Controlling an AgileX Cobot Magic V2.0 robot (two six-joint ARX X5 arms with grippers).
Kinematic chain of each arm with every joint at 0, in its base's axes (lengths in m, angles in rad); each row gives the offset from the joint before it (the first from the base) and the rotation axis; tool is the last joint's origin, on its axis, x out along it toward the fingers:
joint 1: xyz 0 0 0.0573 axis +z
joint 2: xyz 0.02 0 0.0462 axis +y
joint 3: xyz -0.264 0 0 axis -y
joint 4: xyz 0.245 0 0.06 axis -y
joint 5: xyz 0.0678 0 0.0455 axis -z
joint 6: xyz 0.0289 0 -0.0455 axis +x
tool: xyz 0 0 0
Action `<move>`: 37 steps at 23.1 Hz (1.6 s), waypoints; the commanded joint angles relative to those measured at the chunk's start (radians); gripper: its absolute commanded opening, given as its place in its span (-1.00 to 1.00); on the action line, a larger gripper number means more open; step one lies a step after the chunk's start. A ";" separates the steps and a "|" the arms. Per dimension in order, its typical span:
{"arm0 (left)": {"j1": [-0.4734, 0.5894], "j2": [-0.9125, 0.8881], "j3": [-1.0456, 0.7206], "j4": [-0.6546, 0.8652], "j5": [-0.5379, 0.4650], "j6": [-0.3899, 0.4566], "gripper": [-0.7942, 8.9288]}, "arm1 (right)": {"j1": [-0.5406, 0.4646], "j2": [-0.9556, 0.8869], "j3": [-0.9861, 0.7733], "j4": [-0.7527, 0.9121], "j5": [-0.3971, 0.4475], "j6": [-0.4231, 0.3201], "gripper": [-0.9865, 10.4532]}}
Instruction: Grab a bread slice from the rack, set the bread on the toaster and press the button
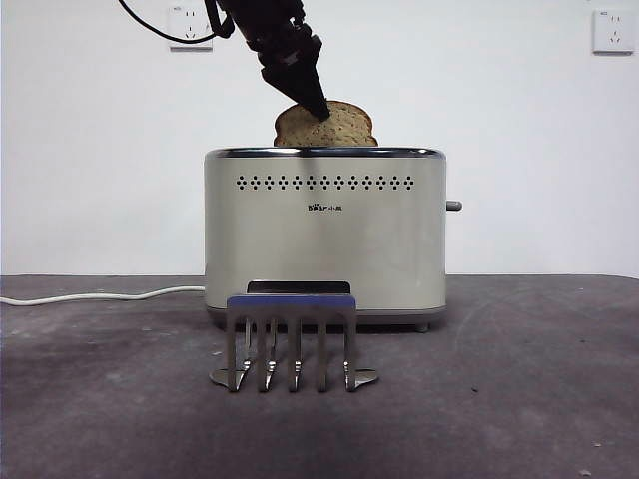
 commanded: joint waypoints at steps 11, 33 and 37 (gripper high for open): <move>-0.005 -0.283 -0.002 -0.062 -0.071 -0.538 -0.49 | 0.001 0.418 0.003 0.679 -0.006 0.345 -0.85; -0.005 -0.586 -0.002 -0.303 -0.019 -0.698 -0.49 | -0.007 0.859 0.160 0.856 -0.080 0.492 -0.85; -0.005 -0.585 -0.002 -0.318 -0.019 -0.698 -0.49 | -0.007 0.891 0.160 0.861 -0.079 0.490 -0.85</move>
